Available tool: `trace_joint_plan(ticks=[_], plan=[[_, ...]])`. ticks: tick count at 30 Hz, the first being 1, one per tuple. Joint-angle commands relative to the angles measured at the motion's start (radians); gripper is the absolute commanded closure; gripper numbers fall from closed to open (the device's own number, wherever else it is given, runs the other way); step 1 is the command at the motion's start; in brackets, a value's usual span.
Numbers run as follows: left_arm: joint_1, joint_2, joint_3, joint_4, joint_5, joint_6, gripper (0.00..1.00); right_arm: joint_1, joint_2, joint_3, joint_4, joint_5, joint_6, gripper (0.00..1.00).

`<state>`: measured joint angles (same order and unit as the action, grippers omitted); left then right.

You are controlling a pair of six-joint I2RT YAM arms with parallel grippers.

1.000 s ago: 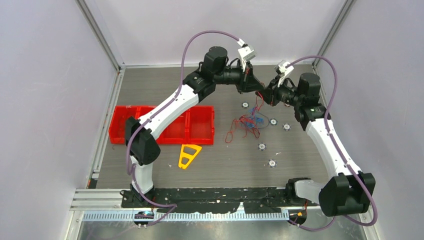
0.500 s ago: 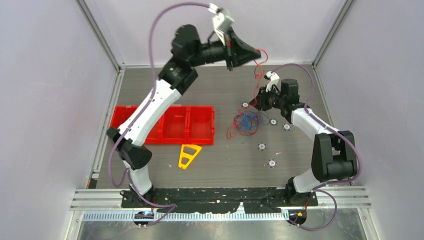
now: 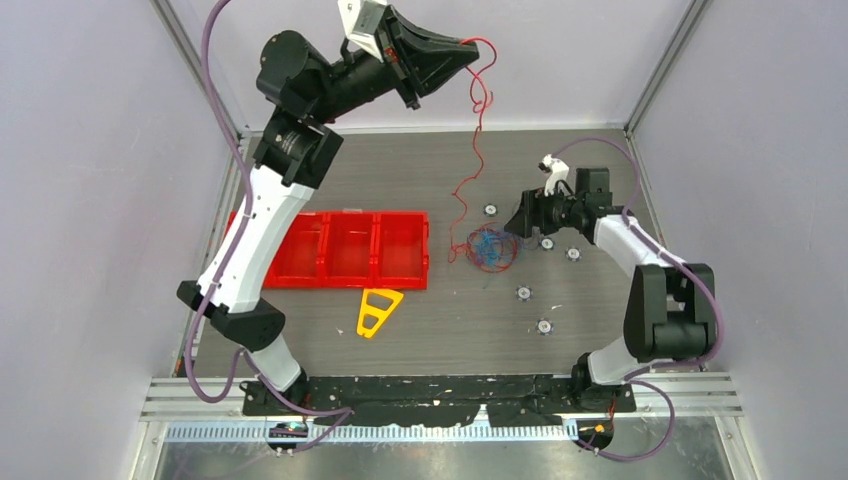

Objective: Untangle the cables

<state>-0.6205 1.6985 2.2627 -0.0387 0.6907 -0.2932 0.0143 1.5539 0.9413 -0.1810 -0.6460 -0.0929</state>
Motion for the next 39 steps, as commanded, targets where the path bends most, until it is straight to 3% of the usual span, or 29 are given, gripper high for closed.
trace_joint_plan(ticks=[1,3,5,12,18,23,25,27,28,29,31,35,39], plan=[[0.013,-0.012,0.038,-0.017,-0.041,0.048,1.00,0.002,-0.175,0.062,-0.038,-0.167,-0.062,0.13],[0.014,-0.018,0.039,-0.017,-0.067,0.066,1.00,0.024,-0.245,0.070,-0.047,-0.207,-0.068,0.03],[0.017,-0.019,0.050,-0.017,-0.077,0.080,1.00,0.050,-0.281,0.088,-0.062,-0.262,-0.064,0.01],[0.022,-0.015,0.068,-0.021,-0.086,0.092,1.00,0.209,-0.331,0.051,-0.097,-0.285,-0.180,0.04],[0.024,-0.019,0.060,-0.014,-0.080,0.084,1.00,0.339,-0.273,-0.022,0.063,-0.236,-0.246,0.05],[0.043,-0.047,0.021,-0.024,-0.104,0.084,1.00,0.434,-0.161,0.033,0.204,-0.166,-0.231,0.01],[0.057,-0.062,0.000,-0.031,-0.125,0.081,1.00,0.450,-0.132,0.067,0.222,-0.156,-0.228,0.19],[0.074,-0.082,-0.033,-0.038,-0.138,0.076,1.00,0.454,-0.122,0.085,0.229,-0.157,-0.215,0.60],[0.085,-0.095,-0.056,-0.039,-0.145,0.072,1.00,0.454,-0.129,0.090,0.232,-0.159,-0.203,0.70],[0.097,-0.110,-0.087,-0.042,-0.150,0.071,1.00,0.455,-0.136,0.100,0.235,-0.160,-0.196,0.87],[0.130,-0.143,-0.157,-0.062,-0.144,0.074,1.00,0.454,-0.170,0.114,0.247,-0.158,-0.160,0.94],[0.209,-0.231,-0.349,-0.128,-0.080,0.133,1.00,0.450,-0.272,0.149,0.251,-0.145,-0.087,0.95],[0.232,-0.293,-0.540,-0.245,0.103,0.283,1.00,0.433,-0.361,0.176,0.271,-0.118,-0.009,0.95]])
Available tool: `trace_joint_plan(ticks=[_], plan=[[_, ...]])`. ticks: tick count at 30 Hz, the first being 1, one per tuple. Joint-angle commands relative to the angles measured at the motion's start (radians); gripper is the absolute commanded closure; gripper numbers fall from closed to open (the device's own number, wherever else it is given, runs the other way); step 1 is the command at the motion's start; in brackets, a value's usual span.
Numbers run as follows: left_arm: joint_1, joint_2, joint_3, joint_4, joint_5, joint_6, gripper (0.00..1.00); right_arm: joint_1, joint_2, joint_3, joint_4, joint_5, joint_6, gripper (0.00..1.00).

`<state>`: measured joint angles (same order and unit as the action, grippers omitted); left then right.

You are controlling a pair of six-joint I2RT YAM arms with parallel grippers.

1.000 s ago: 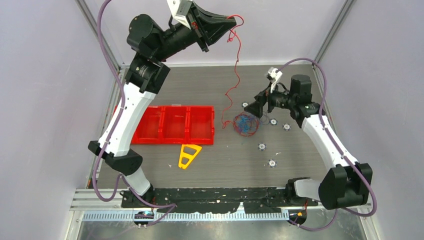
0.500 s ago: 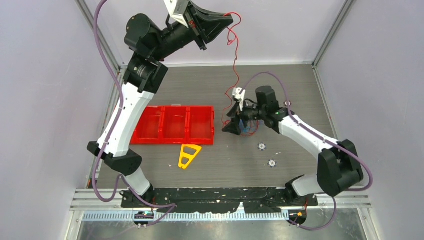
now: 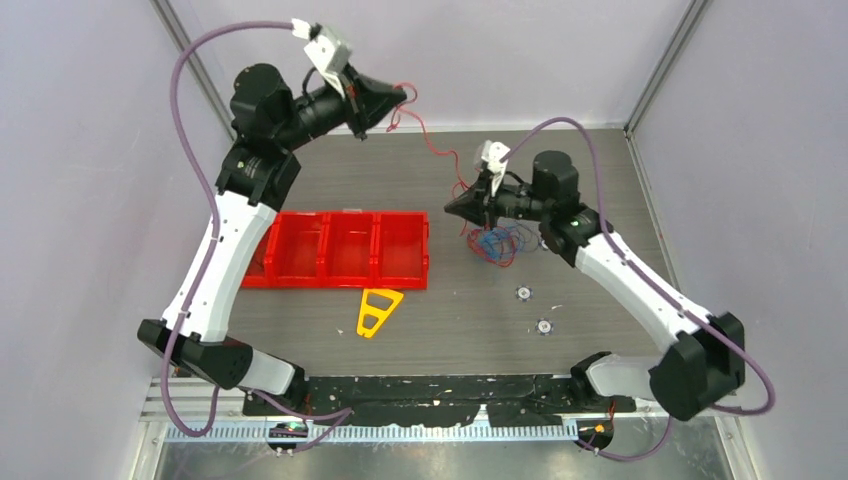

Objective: Untangle the cables

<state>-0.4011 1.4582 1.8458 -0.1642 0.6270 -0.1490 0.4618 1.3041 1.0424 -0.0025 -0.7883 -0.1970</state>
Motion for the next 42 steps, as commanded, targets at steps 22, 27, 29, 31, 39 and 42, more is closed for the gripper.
trace_joint_plan(ticks=[22,27,29,31,39,42], plan=[[-0.143,-0.061,-0.420,0.232,0.290,0.008,0.78,-0.035,-0.115,0.164,0.251,0.074,0.347,0.95],[-0.151,-0.023,-0.408,0.286,0.270,-0.038,0.46,-0.035,-0.128,0.153,0.308,0.067,0.408,0.95],[-0.162,-0.011,-0.399,0.304,0.263,-0.044,0.35,-0.035,-0.128,0.149,0.333,0.064,0.433,0.95],[-0.176,-0.001,-0.390,0.315,0.256,-0.044,0.33,-0.035,-0.124,0.150,0.350,0.071,0.450,0.95],[-0.198,0.045,-0.370,0.382,0.232,-0.147,0.36,-0.032,-0.104,0.168,0.374,0.093,0.468,0.95],[-0.207,0.062,-0.351,0.373,0.182,-0.169,0.49,-0.031,-0.100,0.166,0.379,0.101,0.477,0.95]])
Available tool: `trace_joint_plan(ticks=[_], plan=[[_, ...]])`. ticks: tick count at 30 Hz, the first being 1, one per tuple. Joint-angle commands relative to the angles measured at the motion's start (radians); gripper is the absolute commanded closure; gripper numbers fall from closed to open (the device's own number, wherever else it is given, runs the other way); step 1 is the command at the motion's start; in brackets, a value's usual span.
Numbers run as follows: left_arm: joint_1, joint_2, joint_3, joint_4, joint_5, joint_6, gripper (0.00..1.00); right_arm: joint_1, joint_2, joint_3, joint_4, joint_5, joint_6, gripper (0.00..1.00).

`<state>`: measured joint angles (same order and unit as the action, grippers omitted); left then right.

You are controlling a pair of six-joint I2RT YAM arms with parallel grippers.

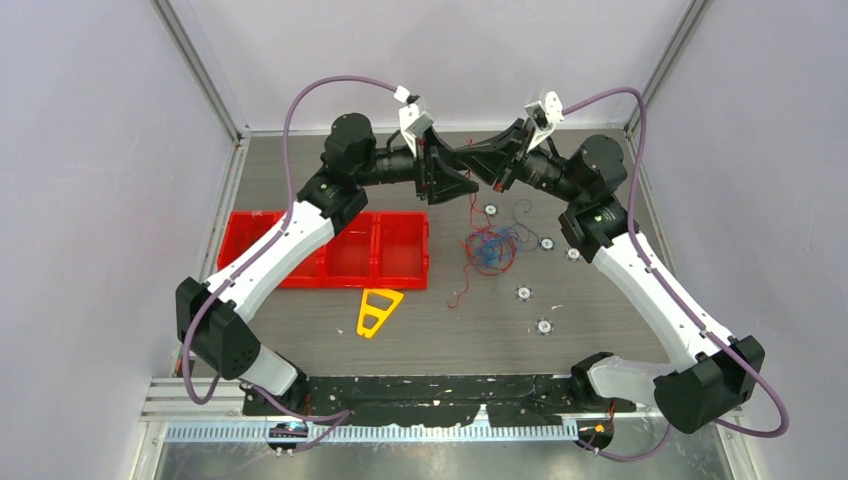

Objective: Untangle the cables

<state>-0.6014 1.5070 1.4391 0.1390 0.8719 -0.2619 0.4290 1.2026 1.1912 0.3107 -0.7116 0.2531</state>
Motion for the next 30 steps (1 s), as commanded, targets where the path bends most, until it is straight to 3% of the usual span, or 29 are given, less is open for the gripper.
trace_joint_plan(ticks=[1,6,7,10,11,12,16,18,23,27,30], plan=[[-0.013,0.018,0.062,0.055,-0.085,-0.041,0.53,0.003,0.002,0.018,0.072,0.026,0.031,0.95],[-0.024,0.022,0.080,0.012,-0.140,-0.008,0.63,0.002,-0.004,0.029,0.095,0.017,0.058,0.95],[-0.024,0.020,0.079,0.013,-0.151,-0.006,0.69,0.003,-0.007,0.031,0.097,0.016,0.062,0.95],[-0.017,0.006,0.075,0.010,-0.172,-0.006,0.98,0.000,-0.018,0.036,0.090,0.010,0.068,0.92],[-0.008,-0.003,0.070,0.009,-0.168,-0.012,1.00,-0.008,-0.024,0.042,0.078,0.009,0.065,0.86],[0.006,-0.016,0.063,0.008,-0.162,-0.024,1.00,-0.013,-0.027,0.045,0.054,0.005,0.059,0.81],[0.090,-0.074,0.044,-0.036,-0.152,-0.066,1.00,-0.071,-0.045,0.072,-0.070,-0.031,0.035,0.28],[0.119,-0.100,0.050,-0.075,-0.154,-0.042,1.00,-0.106,-0.055,0.081,-0.165,-0.055,0.011,0.16],[0.144,-0.145,0.166,-0.247,-0.142,0.095,1.00,-0.194,-0.107,-0.023,-0.314,-0.086,-0.080,0.01],[0.239,-0.171,0.286,-0.358,-0.136,0.103,1.00,-0.210,-0.099,-0.063,-0.472,-0.040,-0.224,0.05],[0.334,-0.221,0.291,-0.381,-0.137,0.125,1.00,-0.216,-0.080,-0.087,-0.494,-0.025,-0.268,0.05]])
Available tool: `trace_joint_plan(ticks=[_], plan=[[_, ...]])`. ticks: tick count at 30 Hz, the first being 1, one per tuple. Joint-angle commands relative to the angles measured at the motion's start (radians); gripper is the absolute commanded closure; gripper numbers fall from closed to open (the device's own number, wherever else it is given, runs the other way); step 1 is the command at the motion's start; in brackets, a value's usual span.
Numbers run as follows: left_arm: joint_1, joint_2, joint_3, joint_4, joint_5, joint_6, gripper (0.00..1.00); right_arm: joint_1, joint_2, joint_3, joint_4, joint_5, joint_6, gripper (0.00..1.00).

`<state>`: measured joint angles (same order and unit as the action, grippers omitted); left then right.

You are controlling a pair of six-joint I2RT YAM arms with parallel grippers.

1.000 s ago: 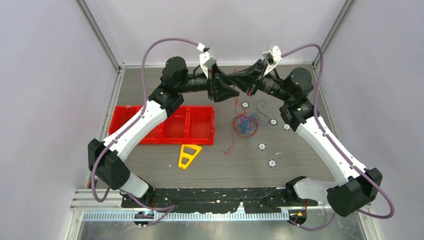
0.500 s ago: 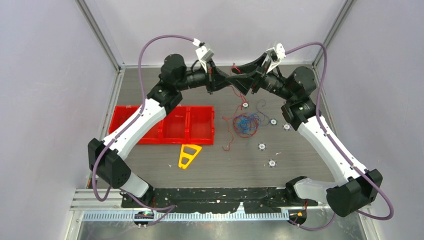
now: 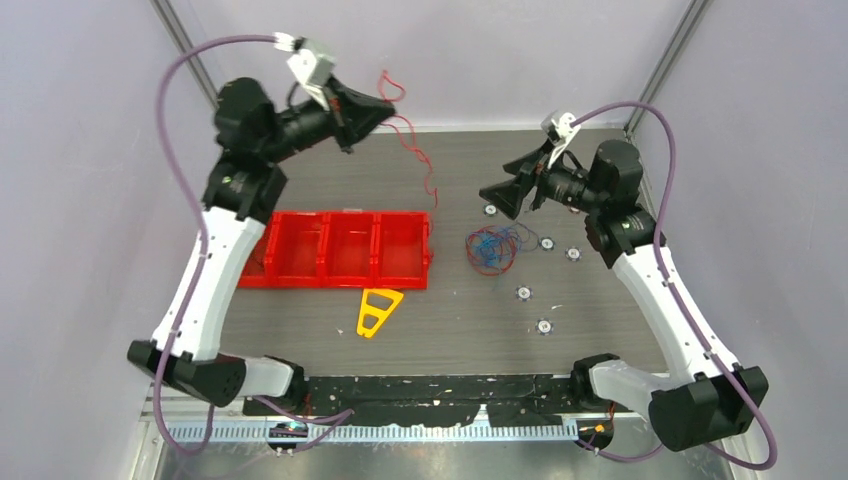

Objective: Untangle the cables

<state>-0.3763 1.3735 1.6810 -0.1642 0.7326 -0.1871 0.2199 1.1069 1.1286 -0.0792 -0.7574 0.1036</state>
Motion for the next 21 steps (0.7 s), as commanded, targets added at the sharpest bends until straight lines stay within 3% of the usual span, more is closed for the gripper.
trace_joint_plan(ticks=[1,5,16,21], plan=[[0.131,-0.104,0.050,-0.081,0.002,0.052,1.00,-0.008,0.018,-0.043,-0.106,0.023,-0.139,0.05],[0.188,-0.163,0.080,-0.141,-0.003,0.111,1.00,-0.012,0.038,-0.084,-0.106,0.031,-0.194,0.05],[0.350,-0.267,0.129,-0.162,-0.219,0.141,1.00,-0.016,0.107,-0.069,-0.118,0.021,-0.238,0.05],[0.444,-0.322,0.013,-0.171,-0.295,0.173,1.00,-0.014,0.124,-0.062,-0.122,0.019,-0.239,0.05]])
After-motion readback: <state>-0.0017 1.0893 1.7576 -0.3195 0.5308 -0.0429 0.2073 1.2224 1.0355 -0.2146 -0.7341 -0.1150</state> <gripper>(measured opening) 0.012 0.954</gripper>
